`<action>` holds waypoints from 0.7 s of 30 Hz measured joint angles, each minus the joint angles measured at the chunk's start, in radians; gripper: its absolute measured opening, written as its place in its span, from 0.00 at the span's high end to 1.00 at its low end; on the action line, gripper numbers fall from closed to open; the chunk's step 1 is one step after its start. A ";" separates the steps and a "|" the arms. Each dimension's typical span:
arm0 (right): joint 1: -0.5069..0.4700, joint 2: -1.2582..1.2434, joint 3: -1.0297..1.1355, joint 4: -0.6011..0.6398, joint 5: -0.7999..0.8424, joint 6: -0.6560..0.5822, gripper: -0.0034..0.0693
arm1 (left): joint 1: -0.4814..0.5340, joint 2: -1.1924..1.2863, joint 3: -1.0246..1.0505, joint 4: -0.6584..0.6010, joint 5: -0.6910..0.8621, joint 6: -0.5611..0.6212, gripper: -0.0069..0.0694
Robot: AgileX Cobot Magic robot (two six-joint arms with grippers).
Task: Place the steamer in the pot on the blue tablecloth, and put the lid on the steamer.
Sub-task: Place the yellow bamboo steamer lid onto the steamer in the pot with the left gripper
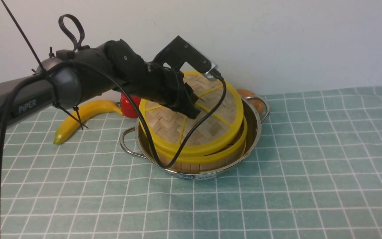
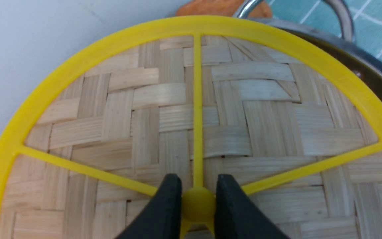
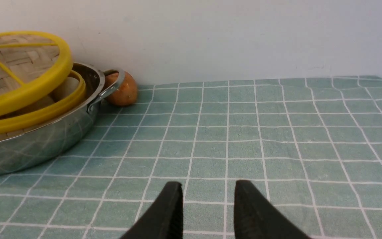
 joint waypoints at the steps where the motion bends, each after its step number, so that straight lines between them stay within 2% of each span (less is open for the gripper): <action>1: 0.000 0.000 0.000 0.000 0.000 0.000 0.62 | 0.000 0.000 0.000 -0.024 0.000 0.017 0.75; 21: 0.000 0.000 0.000 0.000 0.000 0.000 0.62 | 0.000 0.046 0.000 -0.069 0.019 0.043 0.75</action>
